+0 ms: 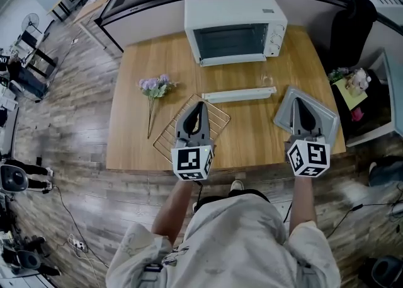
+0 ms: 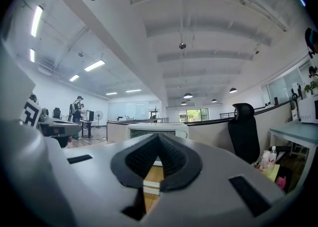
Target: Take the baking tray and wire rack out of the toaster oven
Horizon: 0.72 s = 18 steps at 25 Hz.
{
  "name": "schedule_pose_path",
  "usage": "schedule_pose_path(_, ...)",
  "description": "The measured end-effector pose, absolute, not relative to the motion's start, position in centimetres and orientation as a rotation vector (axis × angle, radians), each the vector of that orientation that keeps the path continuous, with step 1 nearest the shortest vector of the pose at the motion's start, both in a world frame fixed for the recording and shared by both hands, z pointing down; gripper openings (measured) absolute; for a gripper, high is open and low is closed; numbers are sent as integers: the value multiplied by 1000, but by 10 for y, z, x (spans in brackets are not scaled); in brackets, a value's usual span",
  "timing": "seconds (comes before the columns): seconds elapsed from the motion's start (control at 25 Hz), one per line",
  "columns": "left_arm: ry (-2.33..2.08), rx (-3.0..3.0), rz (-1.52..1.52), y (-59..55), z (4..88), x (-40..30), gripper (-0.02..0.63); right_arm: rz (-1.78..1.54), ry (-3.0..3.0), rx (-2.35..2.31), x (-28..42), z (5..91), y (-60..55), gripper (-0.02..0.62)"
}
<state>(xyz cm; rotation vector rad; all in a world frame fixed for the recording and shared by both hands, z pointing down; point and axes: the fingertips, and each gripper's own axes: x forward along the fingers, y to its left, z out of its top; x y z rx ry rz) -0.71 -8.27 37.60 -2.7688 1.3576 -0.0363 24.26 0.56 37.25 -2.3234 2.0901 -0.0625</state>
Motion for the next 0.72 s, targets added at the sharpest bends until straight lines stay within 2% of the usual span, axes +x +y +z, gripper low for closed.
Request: schedule_pose_path(0.72,1353,-2774,-20,-81,375,-8,15,-26,2144,-2350,234,373,8,23)
